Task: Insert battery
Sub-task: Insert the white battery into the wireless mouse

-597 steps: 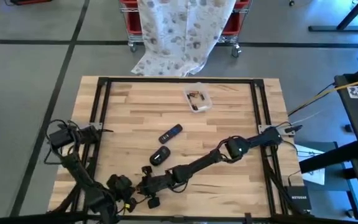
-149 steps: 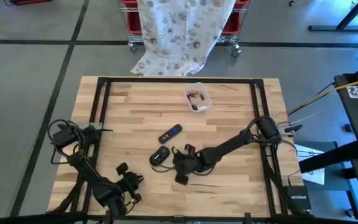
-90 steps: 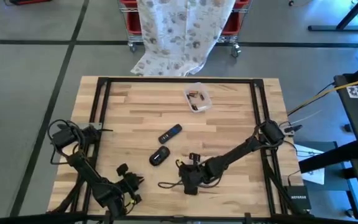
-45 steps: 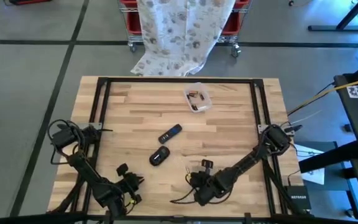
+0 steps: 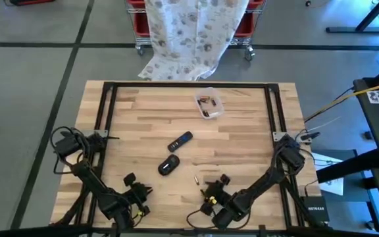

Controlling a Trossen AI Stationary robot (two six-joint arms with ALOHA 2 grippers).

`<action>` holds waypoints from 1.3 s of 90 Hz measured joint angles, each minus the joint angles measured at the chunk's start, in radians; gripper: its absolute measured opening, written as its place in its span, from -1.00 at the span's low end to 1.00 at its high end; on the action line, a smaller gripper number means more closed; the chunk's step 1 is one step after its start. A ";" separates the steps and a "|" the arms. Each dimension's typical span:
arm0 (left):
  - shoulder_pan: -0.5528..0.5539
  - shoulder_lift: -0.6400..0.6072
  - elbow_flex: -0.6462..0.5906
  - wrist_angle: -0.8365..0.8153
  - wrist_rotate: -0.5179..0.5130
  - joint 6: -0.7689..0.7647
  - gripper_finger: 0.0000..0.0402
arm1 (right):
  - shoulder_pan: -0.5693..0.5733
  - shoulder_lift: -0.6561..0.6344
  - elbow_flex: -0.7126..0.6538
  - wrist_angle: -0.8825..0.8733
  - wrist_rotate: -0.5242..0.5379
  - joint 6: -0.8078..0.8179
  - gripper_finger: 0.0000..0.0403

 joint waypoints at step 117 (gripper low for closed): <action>0.011 0.000 0.000 0.147 -0.059 0.052 -0.87 | -0.148 -0.101 -0.023 0.080 -0.191 -1.028 -0.96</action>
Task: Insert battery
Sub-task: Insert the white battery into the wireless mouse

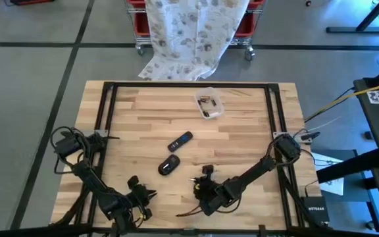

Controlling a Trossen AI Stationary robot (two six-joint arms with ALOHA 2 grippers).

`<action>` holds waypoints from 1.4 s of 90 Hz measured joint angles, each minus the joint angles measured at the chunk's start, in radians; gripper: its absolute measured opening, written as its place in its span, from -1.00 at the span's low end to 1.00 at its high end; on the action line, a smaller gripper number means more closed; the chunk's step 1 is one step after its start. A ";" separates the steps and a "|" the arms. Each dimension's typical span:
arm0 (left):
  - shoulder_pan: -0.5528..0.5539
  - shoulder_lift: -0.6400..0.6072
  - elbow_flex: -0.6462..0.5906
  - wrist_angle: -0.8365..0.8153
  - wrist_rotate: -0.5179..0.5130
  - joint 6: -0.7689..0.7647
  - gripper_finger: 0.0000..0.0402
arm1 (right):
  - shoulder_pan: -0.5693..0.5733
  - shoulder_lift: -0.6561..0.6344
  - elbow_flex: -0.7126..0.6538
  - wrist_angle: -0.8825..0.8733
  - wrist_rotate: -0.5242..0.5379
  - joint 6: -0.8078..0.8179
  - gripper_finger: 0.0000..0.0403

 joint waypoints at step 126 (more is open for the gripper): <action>0.022 0.000 0.063 -0.066 0.182 -0.027 -0.87 | -0.557 0.062 0.126 0.363 -1.008 -0.718 -0.99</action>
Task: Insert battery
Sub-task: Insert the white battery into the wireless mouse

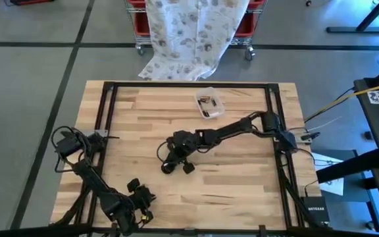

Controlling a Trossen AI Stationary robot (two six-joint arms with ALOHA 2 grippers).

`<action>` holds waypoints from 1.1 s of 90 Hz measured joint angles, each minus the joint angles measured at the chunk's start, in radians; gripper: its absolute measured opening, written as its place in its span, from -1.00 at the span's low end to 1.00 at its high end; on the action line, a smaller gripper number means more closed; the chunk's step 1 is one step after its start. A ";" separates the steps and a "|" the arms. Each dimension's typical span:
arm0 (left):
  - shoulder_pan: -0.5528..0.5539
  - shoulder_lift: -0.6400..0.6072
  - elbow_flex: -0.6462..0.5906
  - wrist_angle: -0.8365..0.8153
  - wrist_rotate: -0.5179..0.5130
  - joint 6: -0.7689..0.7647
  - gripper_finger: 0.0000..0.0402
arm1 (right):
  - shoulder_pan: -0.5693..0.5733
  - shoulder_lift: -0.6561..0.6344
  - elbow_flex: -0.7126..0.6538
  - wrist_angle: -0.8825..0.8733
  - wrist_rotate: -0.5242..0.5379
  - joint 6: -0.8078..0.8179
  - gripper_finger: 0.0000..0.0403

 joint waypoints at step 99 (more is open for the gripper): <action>-0.018 0.000 0.000 -0.119 -0.088 -0.018 -0.87 | 0.123 -0.002 0.308 -0.568 0.429 0.110 -0.99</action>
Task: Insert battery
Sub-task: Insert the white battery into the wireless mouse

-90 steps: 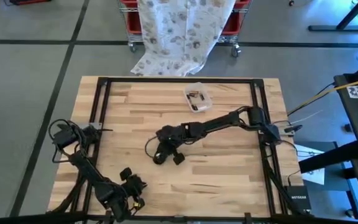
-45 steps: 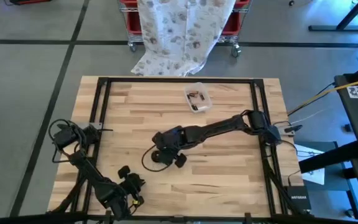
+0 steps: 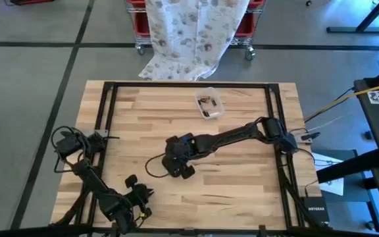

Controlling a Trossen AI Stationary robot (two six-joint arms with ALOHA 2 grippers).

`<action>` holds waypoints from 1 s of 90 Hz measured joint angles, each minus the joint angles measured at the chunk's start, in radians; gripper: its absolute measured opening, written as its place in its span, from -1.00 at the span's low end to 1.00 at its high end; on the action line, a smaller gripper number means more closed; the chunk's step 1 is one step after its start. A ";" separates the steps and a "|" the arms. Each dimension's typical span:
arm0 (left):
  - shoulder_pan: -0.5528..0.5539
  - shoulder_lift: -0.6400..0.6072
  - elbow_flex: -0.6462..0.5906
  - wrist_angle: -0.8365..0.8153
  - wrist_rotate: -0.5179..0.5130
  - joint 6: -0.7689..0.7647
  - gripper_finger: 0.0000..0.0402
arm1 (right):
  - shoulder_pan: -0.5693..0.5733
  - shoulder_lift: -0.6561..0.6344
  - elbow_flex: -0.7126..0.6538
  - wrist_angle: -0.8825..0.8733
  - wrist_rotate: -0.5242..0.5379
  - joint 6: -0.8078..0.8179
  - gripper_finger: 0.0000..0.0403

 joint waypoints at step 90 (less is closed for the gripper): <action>0.238 0.119 0.000 0.326 -0.052 0.391 -0.87 | 0.095 -0.167 -0.365 0.141 0.153 0.344 -0.99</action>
